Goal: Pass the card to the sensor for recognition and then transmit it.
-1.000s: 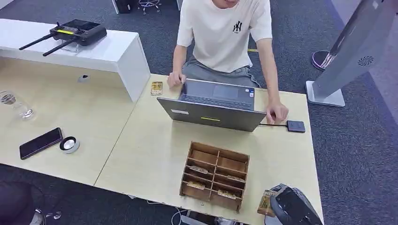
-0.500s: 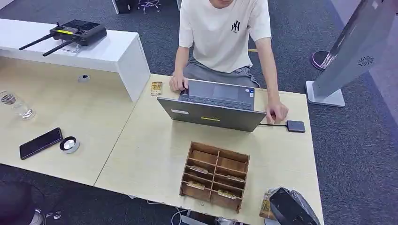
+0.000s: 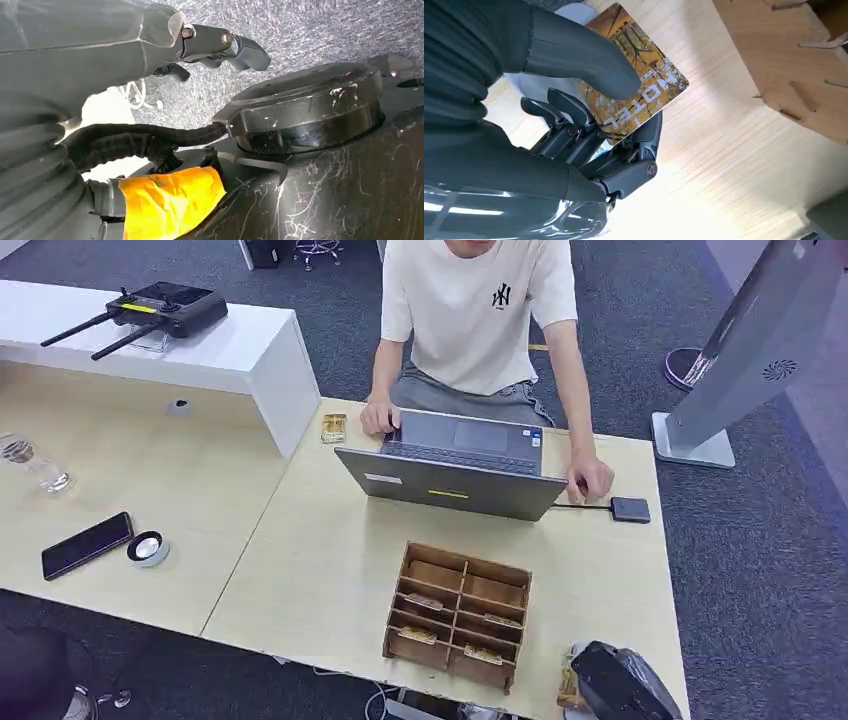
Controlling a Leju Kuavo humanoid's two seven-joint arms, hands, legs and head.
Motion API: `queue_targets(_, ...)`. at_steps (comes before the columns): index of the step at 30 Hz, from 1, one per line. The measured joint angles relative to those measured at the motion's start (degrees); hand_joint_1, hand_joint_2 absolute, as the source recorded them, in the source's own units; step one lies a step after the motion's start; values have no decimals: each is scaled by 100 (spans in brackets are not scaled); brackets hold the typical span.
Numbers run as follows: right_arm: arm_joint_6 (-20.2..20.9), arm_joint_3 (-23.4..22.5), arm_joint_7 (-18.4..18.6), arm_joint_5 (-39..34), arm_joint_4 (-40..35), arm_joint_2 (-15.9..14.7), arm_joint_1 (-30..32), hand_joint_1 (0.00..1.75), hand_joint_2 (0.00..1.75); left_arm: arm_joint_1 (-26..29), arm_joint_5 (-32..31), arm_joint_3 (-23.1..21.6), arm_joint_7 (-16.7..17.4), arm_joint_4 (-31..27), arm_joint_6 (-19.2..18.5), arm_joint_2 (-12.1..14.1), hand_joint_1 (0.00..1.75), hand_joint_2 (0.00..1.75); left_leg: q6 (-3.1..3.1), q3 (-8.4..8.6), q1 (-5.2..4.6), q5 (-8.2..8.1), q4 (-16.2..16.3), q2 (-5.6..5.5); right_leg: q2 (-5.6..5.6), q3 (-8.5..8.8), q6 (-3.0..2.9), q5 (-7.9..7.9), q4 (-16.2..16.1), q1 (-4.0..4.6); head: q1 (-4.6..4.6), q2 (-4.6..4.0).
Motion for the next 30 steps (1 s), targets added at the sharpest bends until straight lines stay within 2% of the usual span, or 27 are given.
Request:
queue_targets(11,63,-24,83,127,201,41,-97,175,175,-10,-105,2,96,0,0,7,0,175,0,0,0,0,0,0,0,0,0,0,0,0,2,0)
queue_targets(18,203,-168,203,310,234,70,-199,175,175,-70,161,-89,-138,22,0,-31,0,175,0,2,0,0,0,-2,1,0,0,0,0,0,2,0)
queue_targets(30,339,-319,240,428,319,160,-261,175,175,-195,354,-288,-232,63,0,0,0,175,0,2,0,0,0,-2,1,0,0,0,0,0,0,0)
